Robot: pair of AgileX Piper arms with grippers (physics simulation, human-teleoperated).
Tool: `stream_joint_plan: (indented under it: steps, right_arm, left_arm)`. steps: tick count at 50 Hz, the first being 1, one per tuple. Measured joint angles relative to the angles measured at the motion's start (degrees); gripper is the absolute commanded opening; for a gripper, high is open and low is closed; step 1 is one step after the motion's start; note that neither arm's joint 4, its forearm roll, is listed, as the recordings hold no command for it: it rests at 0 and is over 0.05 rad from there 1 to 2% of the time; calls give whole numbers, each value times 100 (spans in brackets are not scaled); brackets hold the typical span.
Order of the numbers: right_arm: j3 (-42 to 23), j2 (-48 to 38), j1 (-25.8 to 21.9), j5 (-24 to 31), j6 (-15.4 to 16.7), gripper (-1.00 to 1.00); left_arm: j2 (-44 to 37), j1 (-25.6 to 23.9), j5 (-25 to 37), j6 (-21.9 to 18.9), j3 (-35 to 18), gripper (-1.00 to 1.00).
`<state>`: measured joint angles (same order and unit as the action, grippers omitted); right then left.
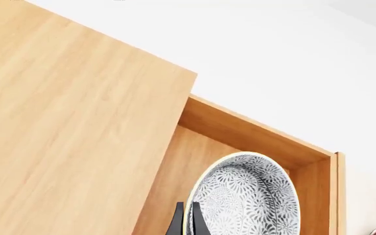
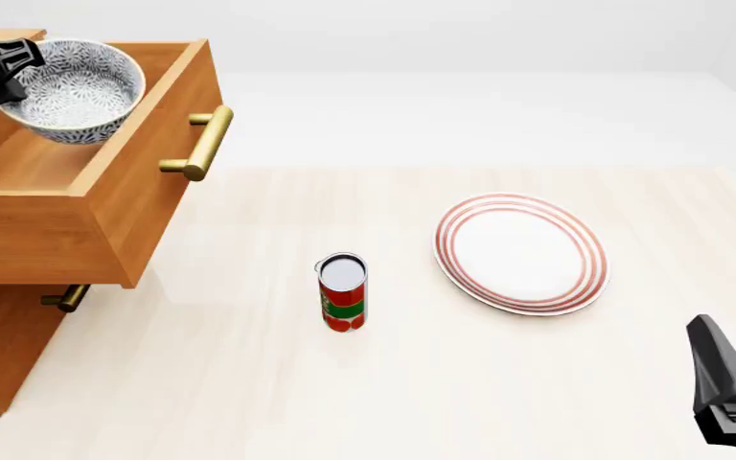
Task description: Put the bowl in the top drawer of the cabinet.
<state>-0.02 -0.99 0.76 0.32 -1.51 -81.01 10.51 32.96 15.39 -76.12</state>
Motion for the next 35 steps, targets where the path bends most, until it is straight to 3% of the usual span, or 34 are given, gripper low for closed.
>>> stream_joint_plan:
  steps: [22,23,35]
  right_arm:
    - [0,-16,1,-12,-2,100]
    - [-1,-19,1,-15,-2,100]
    - [-1,-38,1,-34,-2,100]
  left_arm:
    - [14,-15,-58,-49,48,-100]
    - [12,-15,-59,-54,47,100]
    - [-27,4,-54,-153,2,100]
